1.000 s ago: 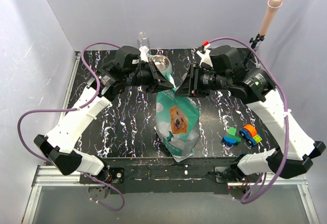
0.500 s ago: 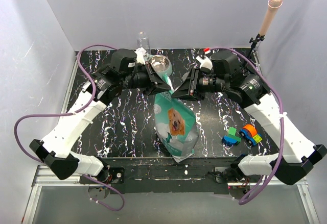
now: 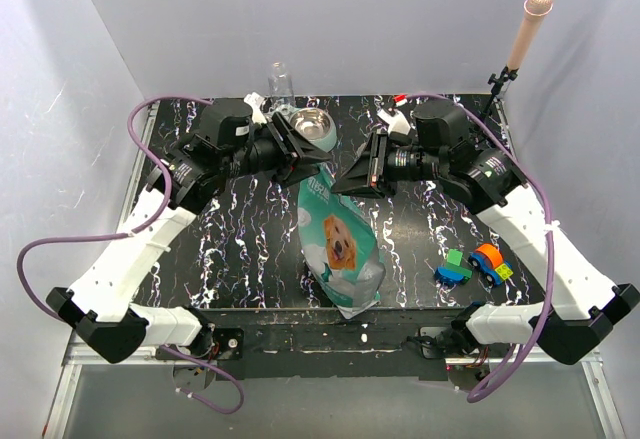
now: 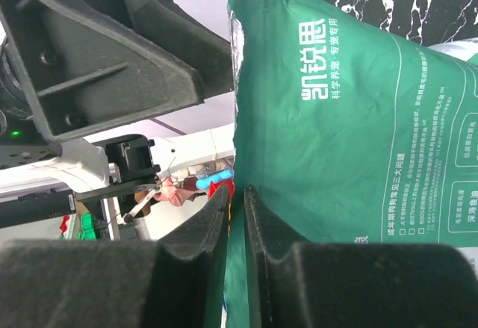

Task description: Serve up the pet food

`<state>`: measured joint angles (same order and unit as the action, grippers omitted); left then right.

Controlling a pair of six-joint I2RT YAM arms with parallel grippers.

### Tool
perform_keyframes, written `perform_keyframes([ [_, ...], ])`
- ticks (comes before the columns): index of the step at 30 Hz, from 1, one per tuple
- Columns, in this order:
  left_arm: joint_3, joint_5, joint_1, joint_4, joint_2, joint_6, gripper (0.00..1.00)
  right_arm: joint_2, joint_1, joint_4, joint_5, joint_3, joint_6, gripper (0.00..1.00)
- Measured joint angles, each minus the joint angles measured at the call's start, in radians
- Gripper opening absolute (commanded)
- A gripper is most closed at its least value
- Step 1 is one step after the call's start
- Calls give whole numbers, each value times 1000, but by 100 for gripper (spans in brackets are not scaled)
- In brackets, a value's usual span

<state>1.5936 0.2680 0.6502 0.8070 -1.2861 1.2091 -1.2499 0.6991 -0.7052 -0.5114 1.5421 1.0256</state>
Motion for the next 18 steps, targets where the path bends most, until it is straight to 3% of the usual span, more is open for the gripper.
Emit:
perform_keyframes([
  [7, -25, 2, 0, -20, 4, 34, 35, 13, 0, -20, 21, 8, -25, 22],
  [18, -30, 19, -2, -37, -2, 39, 37, 11, 9, -219, 101, 161, -183, 25],
])
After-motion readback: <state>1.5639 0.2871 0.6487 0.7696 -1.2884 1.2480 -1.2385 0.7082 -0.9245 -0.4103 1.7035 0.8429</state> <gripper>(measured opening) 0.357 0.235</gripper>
